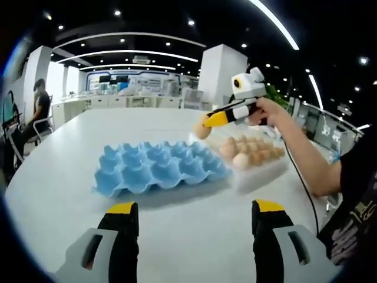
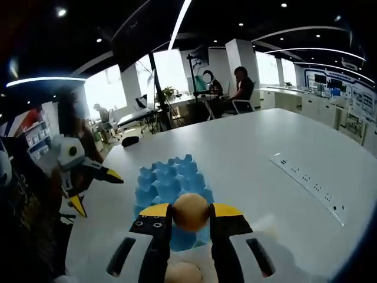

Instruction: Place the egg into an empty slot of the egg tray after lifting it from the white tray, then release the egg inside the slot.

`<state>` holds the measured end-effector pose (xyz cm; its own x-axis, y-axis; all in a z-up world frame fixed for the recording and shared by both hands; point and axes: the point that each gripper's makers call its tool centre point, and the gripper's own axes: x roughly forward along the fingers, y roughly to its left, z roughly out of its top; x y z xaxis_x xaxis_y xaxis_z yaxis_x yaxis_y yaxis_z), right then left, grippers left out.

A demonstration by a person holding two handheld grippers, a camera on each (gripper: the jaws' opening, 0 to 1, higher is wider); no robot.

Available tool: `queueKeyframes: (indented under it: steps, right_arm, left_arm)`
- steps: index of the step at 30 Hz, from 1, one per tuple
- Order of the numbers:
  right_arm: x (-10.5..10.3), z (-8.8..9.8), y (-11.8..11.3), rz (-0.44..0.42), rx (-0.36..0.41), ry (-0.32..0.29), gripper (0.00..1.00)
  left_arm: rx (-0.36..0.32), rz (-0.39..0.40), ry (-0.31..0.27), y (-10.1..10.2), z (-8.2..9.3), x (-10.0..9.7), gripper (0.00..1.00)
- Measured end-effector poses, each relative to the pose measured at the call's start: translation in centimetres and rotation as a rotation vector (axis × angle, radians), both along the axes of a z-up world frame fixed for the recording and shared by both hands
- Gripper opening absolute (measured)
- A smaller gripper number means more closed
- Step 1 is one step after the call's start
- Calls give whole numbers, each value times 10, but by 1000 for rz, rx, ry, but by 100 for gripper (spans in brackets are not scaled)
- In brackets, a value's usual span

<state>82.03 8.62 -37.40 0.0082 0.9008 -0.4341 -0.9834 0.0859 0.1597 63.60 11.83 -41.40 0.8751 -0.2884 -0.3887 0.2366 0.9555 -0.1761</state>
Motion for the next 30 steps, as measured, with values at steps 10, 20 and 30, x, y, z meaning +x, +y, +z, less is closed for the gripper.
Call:
queueKeyframes:
  steps: [10,20,30]
  right_arm:
    - [-9,3,18,20,-1,-11,27]
    - [-19,-3,36,45,-17,-21,27]
    - [-26,-8,50,66,-31,-28,27]
  left_arm:
    - [-16,5,2,16,-2,-2,80]
    - [-29,18,-1,24,-5,-7,81]
    - [-50,39,-1,33,-9,-8,81]
